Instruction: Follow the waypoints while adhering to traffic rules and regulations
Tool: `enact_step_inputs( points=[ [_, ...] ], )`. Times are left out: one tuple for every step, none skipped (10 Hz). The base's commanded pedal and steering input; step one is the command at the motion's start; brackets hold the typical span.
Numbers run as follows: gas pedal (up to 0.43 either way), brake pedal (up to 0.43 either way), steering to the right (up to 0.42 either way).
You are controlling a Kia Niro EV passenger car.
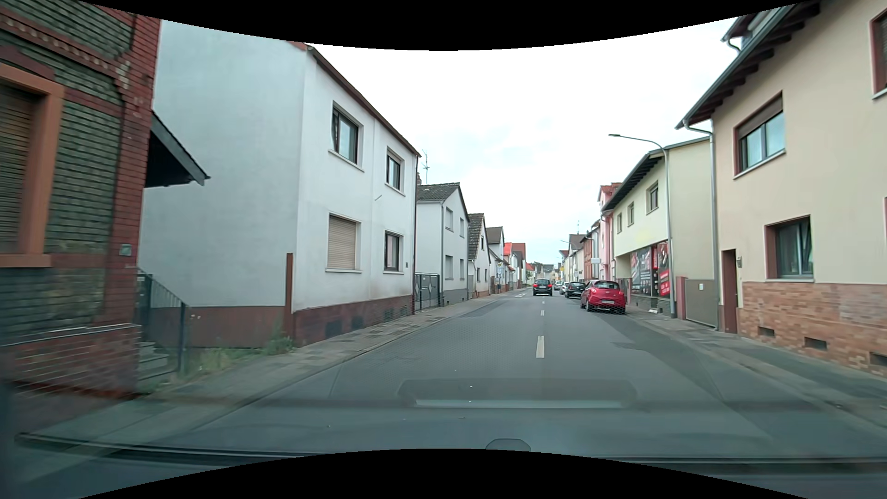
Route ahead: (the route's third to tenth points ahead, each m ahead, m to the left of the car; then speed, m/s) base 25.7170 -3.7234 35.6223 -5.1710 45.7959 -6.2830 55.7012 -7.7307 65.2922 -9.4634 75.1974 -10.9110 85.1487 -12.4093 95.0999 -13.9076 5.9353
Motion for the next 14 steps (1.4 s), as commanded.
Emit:
enact_step_inputs(
  points=[
    [0.319,0.0,0.187],
    [0.319,0.0,0.163],
    [0.319,0.0,0.141],
    [0.319,0.0,0.122],
    [0.319,0.0,0.102],
    [0.319,0.0,0.086],
    [0.319,0.0,0.068],
    [0.319,0.0,0.056],
    [0.319,0.0,0.044],
    [0.319,0.0,0.028],
    [0.319,0.0,0.011],
    [0.311,0.0,0.004],
    [0.311,0.0,0.004],
    [0.311,0.0,0.004]
  ],
)
